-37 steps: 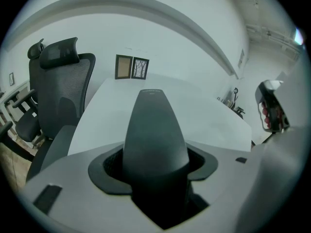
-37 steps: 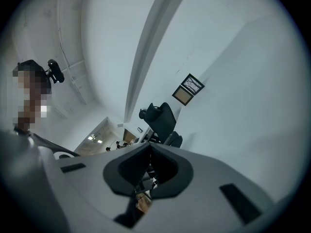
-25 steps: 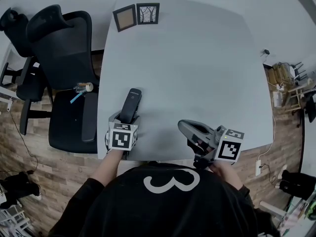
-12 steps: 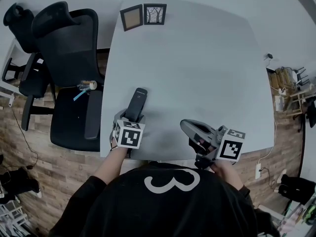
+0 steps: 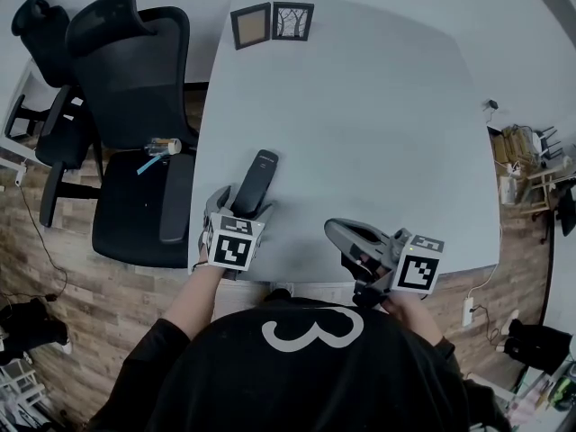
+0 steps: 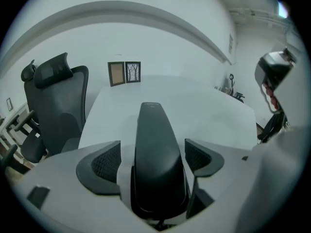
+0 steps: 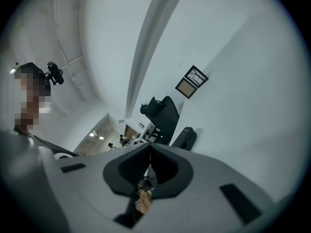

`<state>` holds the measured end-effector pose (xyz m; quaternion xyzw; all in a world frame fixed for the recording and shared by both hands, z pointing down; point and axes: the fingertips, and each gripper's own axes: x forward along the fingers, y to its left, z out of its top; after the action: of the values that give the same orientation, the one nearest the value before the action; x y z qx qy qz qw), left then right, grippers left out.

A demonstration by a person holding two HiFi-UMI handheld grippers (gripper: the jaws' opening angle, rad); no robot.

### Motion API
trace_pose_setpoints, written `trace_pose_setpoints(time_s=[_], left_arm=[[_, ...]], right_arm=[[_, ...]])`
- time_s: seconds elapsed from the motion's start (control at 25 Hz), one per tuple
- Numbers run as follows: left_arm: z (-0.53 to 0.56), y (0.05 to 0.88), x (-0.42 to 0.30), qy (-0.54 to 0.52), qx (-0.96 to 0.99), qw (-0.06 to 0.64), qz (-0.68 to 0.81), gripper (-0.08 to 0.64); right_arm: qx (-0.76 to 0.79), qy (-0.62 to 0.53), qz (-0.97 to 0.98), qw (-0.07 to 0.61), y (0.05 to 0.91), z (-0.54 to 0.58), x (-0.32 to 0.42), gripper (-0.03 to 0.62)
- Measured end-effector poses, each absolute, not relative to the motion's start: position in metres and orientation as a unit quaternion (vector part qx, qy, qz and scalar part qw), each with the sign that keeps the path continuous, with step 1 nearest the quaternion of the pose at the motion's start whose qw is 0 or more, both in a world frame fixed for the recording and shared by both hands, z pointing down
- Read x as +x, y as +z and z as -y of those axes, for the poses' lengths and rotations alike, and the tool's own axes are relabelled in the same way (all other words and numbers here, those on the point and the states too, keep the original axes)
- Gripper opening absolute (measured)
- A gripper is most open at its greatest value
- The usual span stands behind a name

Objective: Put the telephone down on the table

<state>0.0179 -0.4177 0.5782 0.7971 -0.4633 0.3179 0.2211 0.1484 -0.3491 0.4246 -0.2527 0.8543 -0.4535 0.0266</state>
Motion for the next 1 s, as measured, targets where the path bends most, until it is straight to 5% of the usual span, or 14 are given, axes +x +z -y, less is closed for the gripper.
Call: trace_pose_setpoints(time_s=[0.56,0.76,1.0], left_arm=[[0.302,0.412,-0.015,0.082,0.878,0.304,0.361,0.385],[0.241,0.359,-0.046,0.036,0.893,0.297,0.337,0.055],[0.161,0.327,-0.077,0.008,0.914,0.291,0.281,0.012]], right_arm=[[-0.236,-0.416,-0.878,0.033,0.390,0.267,0.074,0.009],[-0.226,-0.381,-0.895,0.052,0.363,0.223,0.037,0.009],[-0.203,-0.338,-0.918,0.053,0.342,0.149,-0.012,0.009]])
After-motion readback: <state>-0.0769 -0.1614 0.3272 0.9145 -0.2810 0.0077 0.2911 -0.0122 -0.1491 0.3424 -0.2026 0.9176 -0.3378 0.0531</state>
